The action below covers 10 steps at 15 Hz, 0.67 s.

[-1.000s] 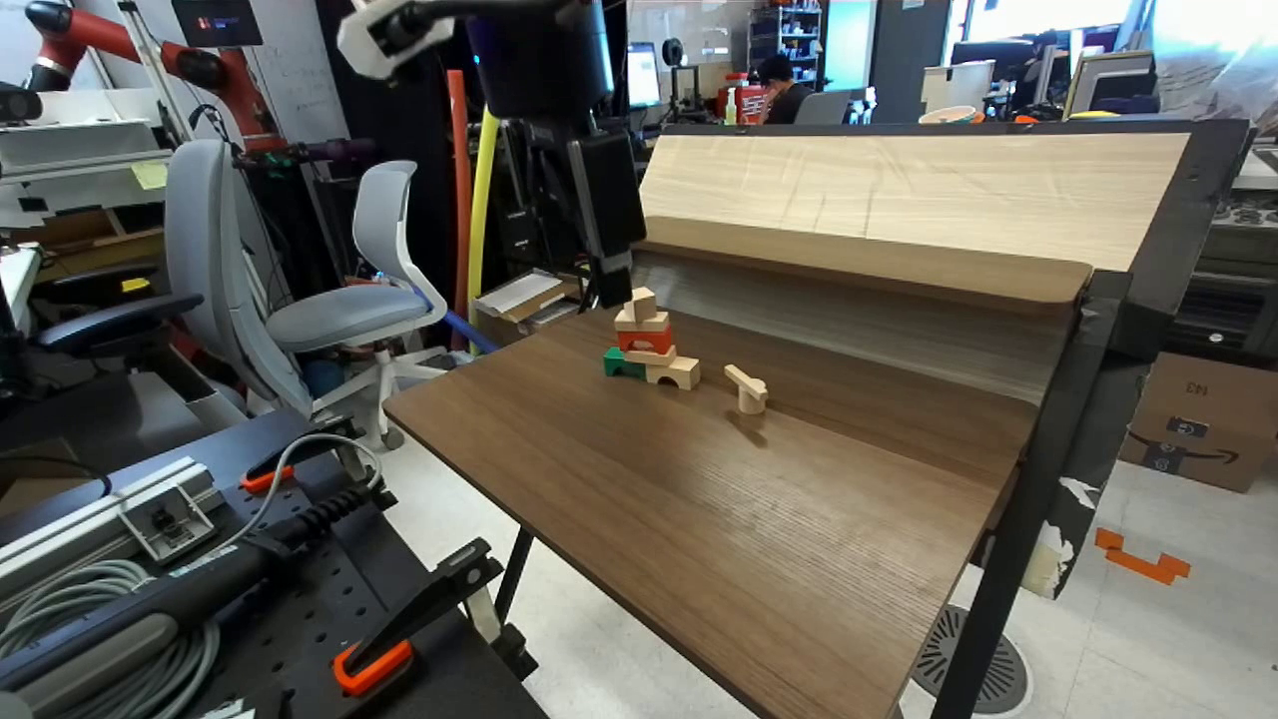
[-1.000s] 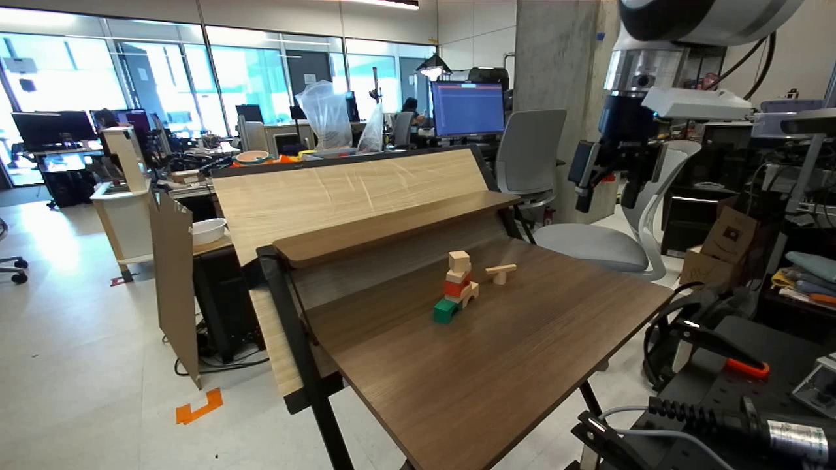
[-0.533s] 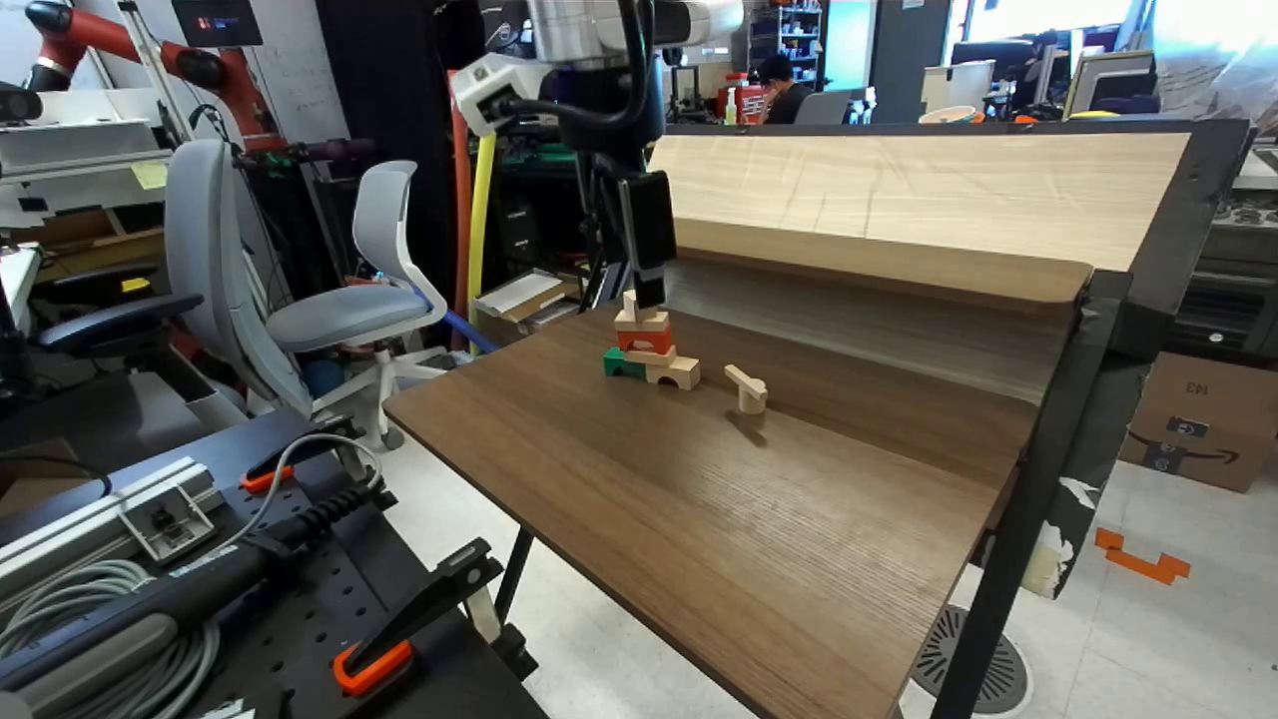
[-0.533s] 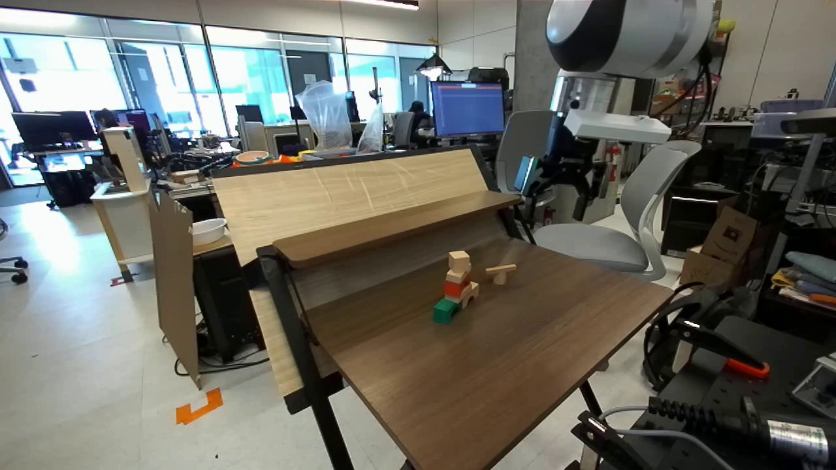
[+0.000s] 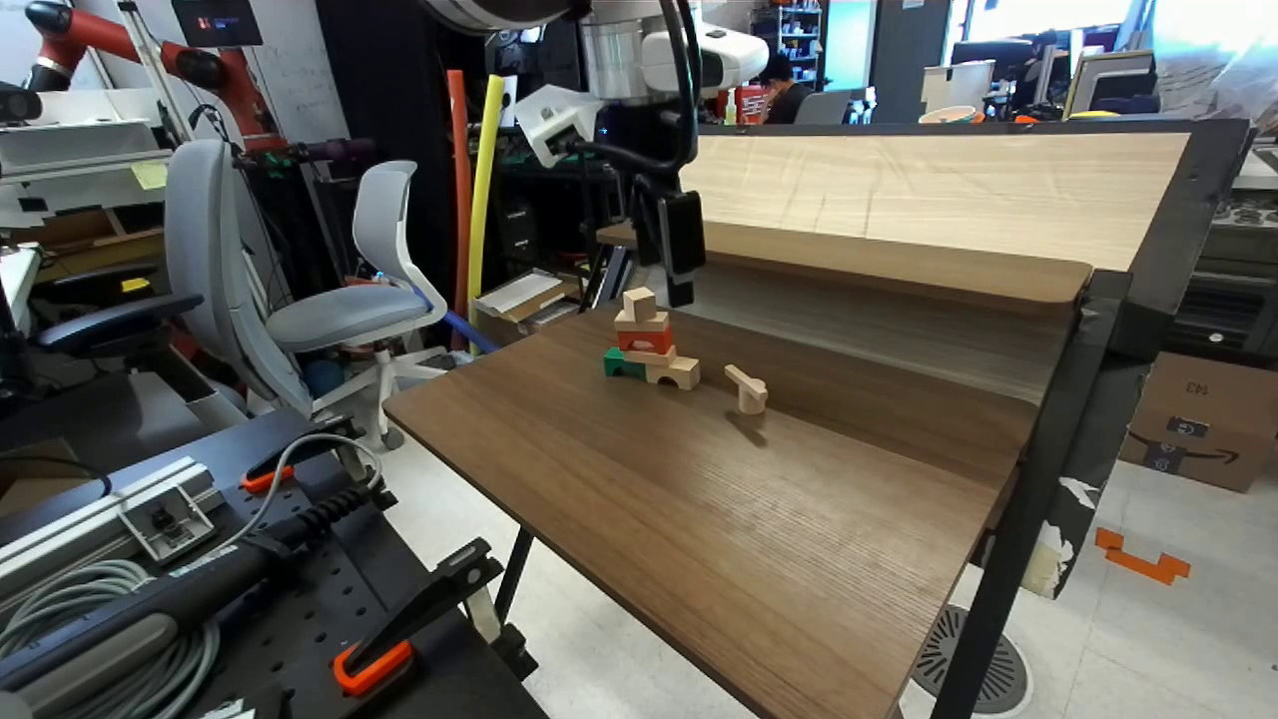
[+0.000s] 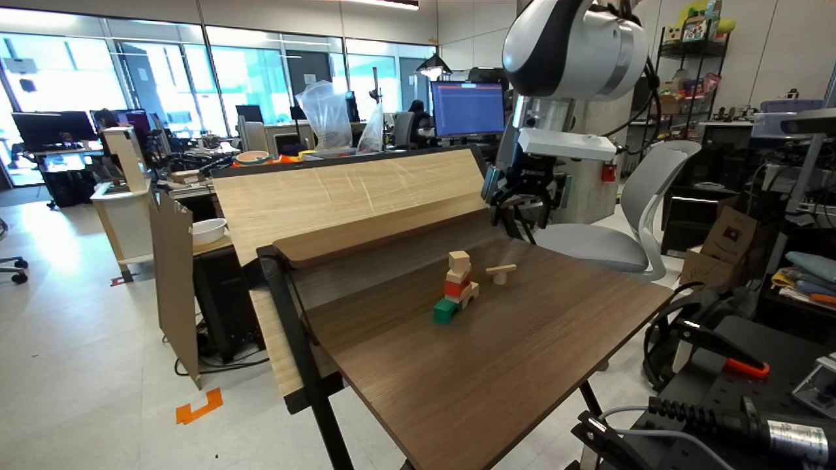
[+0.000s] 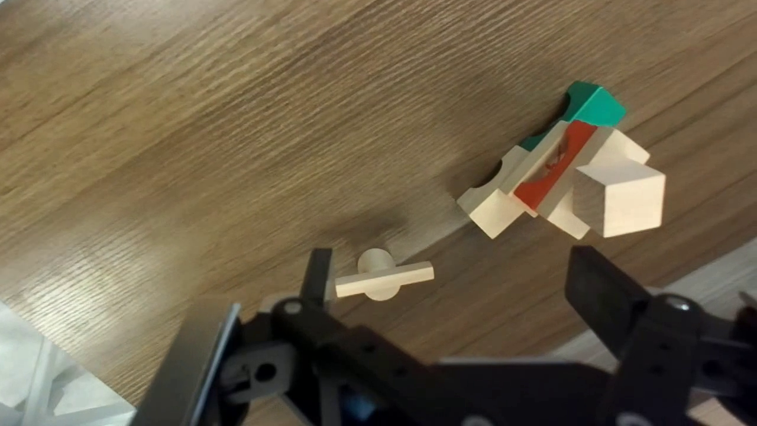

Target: Place the wooden cube on the desk

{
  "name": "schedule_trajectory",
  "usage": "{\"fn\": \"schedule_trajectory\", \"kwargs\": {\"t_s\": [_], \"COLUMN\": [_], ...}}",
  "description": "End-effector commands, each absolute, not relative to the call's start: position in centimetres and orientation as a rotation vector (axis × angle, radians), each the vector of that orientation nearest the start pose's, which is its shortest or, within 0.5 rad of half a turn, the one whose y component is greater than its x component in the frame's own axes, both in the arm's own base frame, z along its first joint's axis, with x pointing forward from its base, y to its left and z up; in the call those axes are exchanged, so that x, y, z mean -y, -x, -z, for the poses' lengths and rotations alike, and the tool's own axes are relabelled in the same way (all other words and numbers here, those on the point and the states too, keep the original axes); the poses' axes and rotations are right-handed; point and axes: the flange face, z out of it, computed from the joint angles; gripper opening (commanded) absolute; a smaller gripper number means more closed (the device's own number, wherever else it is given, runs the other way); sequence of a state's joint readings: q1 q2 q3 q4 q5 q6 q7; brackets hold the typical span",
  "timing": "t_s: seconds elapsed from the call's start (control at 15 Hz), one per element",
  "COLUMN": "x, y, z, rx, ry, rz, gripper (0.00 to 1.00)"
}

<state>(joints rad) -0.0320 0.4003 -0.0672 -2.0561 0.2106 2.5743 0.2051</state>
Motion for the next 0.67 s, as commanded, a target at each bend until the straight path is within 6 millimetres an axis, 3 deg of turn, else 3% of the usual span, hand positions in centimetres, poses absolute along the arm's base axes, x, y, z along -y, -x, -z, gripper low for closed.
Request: {"fn": "schedule_trajectory", "kwargs": {"t_s": [0.0, 0.6], "x": [5.0, 2.1], "y": [-62.7, -64.1], "z": [-24.5, -23.1], "rx": [-0.713, -0.634], "ry": [2.920, 2.924], "rz": [0.231, 0.300], "gripper": [1.00, 1.00]}}
